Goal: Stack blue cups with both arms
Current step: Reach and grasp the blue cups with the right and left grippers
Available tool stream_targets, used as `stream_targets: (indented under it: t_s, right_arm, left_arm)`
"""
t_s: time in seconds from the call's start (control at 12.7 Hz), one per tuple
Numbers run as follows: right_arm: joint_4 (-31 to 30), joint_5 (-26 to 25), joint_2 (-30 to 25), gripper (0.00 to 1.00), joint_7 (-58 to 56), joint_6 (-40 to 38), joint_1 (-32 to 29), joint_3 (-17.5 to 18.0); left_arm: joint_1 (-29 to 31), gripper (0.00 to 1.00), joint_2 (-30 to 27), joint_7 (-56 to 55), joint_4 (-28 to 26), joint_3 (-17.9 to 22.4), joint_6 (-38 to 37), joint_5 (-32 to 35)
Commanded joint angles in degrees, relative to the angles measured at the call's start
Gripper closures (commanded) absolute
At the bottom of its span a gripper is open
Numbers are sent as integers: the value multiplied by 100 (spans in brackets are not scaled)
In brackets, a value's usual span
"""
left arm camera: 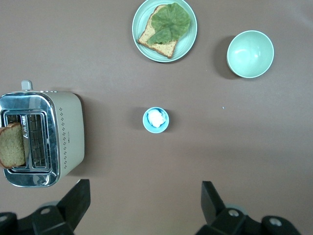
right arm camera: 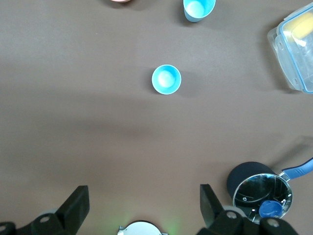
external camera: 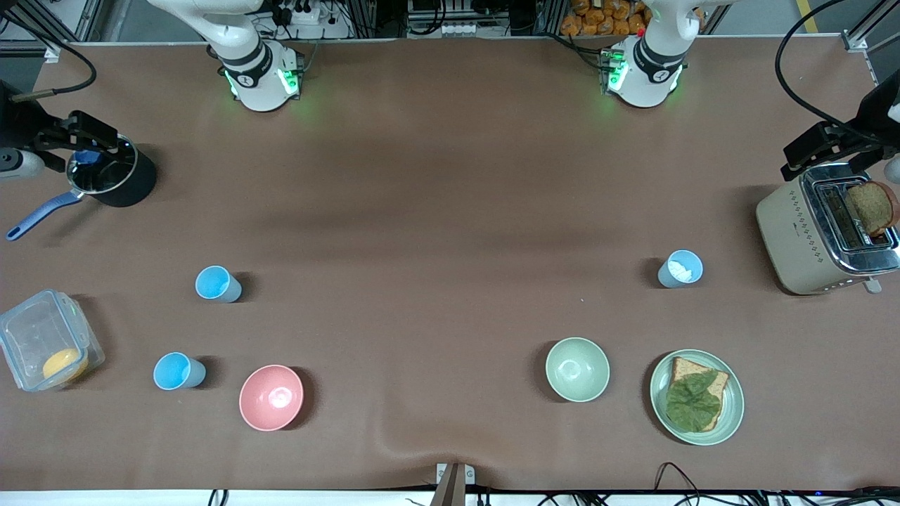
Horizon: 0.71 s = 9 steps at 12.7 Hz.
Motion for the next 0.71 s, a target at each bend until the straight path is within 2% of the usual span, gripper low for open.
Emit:
stream_targets:
  t_s: [0.0, 0.39, 0.47, 0.63]
  right_arm:
    - [-11, -2, -31, 0, -49, -43, -13, 1]
    - [-3, -2, -31, 0, -57, -43, -22, 1]
    - [-11, -2, -31, 0, -49, -43, -22, 1]
    - [-46, -2, 30, 0, -57, -52, -22, 1]
  left_arm:
    - [-24, 0, -36, 110, 60, 77, -67, -41]
    - [2, 0, 218, 162, -44, 86, -32, -49]
    - [2, 0, 315, 188, -202, 95, 81, -41]
    - [37, 0, 263, 180, -955, 95, 861, 47]
